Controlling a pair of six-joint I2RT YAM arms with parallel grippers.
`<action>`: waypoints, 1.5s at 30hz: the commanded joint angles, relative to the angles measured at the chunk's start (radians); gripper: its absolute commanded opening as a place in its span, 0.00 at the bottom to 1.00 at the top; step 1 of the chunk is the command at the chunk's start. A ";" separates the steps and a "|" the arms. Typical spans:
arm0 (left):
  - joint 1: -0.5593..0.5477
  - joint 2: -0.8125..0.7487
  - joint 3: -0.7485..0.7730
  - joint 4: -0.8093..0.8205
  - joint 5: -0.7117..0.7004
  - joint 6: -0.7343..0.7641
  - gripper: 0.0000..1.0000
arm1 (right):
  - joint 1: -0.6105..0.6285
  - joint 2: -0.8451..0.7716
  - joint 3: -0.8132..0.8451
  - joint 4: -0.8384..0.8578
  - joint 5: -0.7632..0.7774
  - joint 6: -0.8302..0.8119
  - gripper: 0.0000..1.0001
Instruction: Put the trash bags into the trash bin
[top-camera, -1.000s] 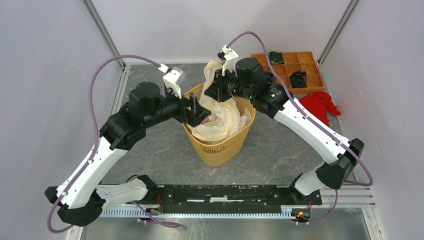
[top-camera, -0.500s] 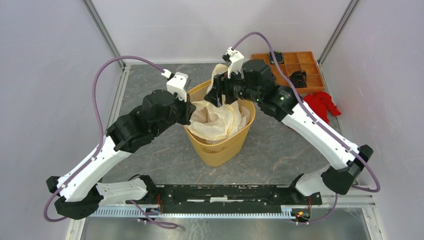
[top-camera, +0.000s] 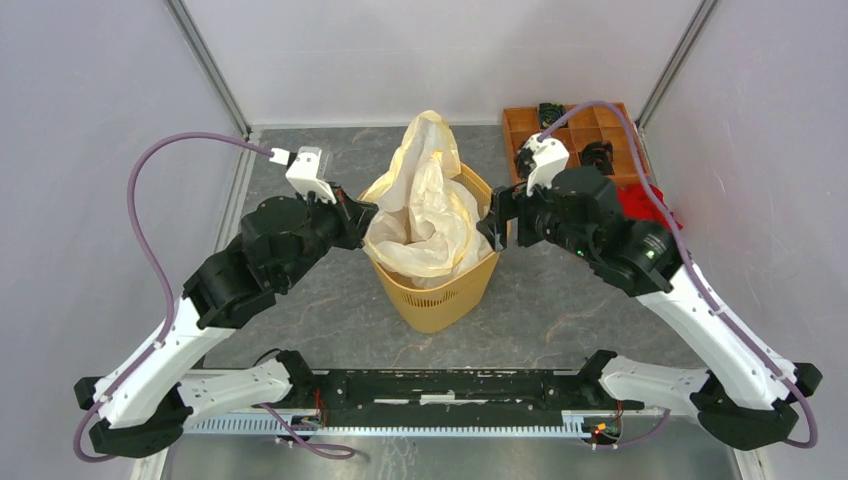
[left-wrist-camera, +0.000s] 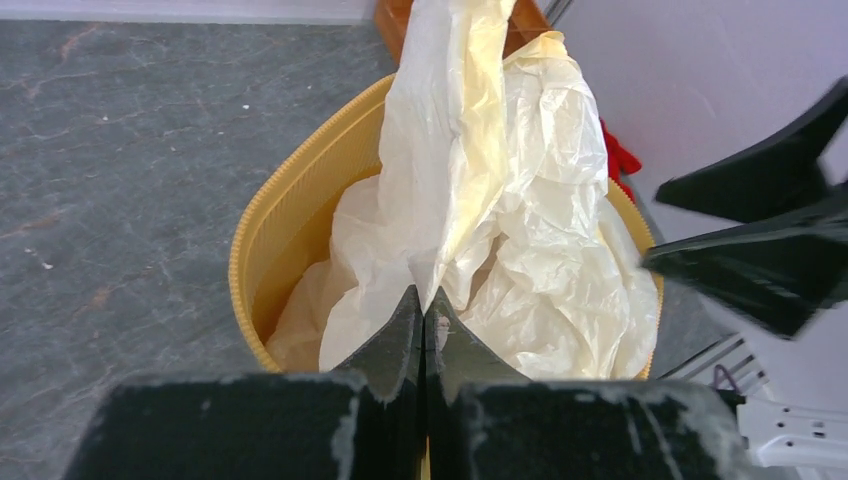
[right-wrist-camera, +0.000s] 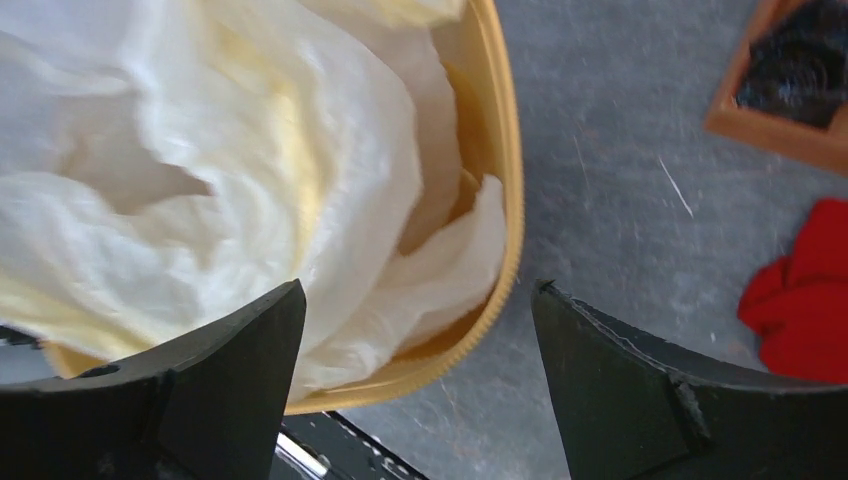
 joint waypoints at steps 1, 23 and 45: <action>-0.001 -0.051 -0.075 0.133 -0.016 -0.102 0.02 | 0.002 0.029 -0.088 -0.001 0.118 0.061 0.88; -0.001 -0.236 -0.263 0.281 -0.127 -0.317 0.02 | -0.027 0.308 -0.063 0.531 0.183 -0.344 0.01; -0.001 -0.270 -0.247 0.285 -0.215 -0.359 0.02 | -0.035 0.477 0.445 0.031 0.128 -0.222 0.93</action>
